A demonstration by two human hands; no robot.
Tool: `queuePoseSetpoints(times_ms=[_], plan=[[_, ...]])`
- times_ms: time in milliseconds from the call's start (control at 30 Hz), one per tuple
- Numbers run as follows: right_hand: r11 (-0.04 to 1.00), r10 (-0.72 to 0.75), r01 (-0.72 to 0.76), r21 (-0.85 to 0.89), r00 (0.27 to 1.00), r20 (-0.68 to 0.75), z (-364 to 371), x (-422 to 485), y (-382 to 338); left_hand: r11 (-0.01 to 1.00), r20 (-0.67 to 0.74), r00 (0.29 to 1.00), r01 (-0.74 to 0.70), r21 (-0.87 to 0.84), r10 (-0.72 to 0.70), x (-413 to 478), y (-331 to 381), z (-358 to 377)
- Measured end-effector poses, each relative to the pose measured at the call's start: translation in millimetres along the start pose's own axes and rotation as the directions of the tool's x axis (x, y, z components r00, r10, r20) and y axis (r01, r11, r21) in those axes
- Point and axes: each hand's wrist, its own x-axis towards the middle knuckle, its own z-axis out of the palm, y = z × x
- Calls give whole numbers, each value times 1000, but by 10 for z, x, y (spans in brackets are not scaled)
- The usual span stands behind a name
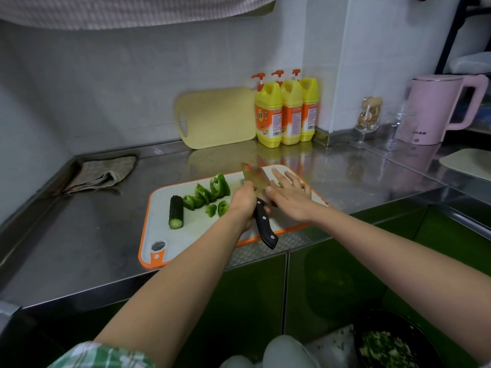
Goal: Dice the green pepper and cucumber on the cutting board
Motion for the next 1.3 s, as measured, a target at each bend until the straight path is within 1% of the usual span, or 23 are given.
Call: queuePoseSetpoints(times_ms=[67, 100, 200, 267, 333, 400, 433, 467, 500, 533, 567, 600, 667, 733, 767, 800, 833, 900, 967, 1033, 1100, 1200, 1300], plan=[[996, 91, -90, 22, 996, -5, -27, 6, 40, 1000, -5, 1000, -11, 17, 11, -13, 0, -9], [996, 79, -79, 44, 997, -11, -39, -11, 39, 1000, -9, 1000, -18, 22, 18, -21, 0, -16], [997, -56, 56, 57, 998, -4, -56, -74, -12, 999, -7, 999, -36, 7, 36, -29, 11, -48], [1000, 5, -5, 26, 1000, 7, -70, -97, -47, 999, -30, 999, -39, 11, 40, -38, 11, -65], [995, 87, -83, 47, 994, -72, -108, -127, -75, 995, -70, 996, -56, 78, 61, -16, 2, -83], [988, 22, 0, 155, 990, -141, -180, -198, -159, 977, -70, 989, -115, 177, 129, -25, 16, -104], [965, -41, 68, 252, 993, -114, -222, -238, -215, 968, -57, 985, -146, 204, 161, -41, 30, -110], [934, -97, 107, 340, 994, -47, -263, -280, -274, 963, -42, 983, -164, 216, 177, -64, 50, -117], [918, -133, 109, 380, 990, 36, -298, -323, -335, 960, -30, 982, -174, 221, 185, -94, 76, -121], [924, -146, 95, 371, 983, 111, -326, -362, -385, 959, -21, 982, -178, 222, 187, -124, 101, -126], [937, -143, 81, 339, 976, 161, -338, -388, -423, 957, -12, 983, -177, 228, 185, -156, 123, -127], [951, -128, 73, 299, 977, 170, -344, -410, -457, 956, 1, 984, -176, 237, 181, -182, 139, -129], [961, -75, 51, 272, 994, 79, -347, -426, -505, 946, 47, 982, -191, 262, 185, -231, 165, -136], [905, 25, -31, 424, 999, 19, -368, -425, -516, 922, 90, 973, -232, 309, 215, -260, 179, -181], [858, 72, -72, 509, 997, 21, -381, -414, -504, 890, 96, 964, -266, 370, 248, -262, 176, -229], [822, 103, -99, 561, 994, 24, -395, -399, -480, 819, 88, 947, -312, 481, 309, -248, 160, -300], [797, 124, -118, 592, 992, 30, -404, -385, -447, 702, 76, 919, -346, 623, 386, -223, 134, -391], [764, 145, -148, 628, 988, 56, -407, -387, -404, 451, 58, 858, -324, 832, 511, -159, 52, -605], [783, 159, -184, 595, 983, 95, -397, -407, -406, 280, 66, 835, -256, 925, 546, -99, -28, -791], [873, 167, -193, 448, 981, 96, -371, -413, -430, 158, 98, 838, -215, 964, 537, -62, -84, -906], [945, 163, -179, 274, 983, 82, -330, -386, -462, 115, 138, 838, -232, 966, 528, -42, -127, -953], [972, 203, -218, 91, 968, 149, -295, -335, -553, 107, 152, 827, -247, 963, 542, -19, -167, -958], [966, 242, -255, 37, 948, 206, -327, -278, -561, 102, 149, 809, -249, 963, 569, 22, -176, -947]])
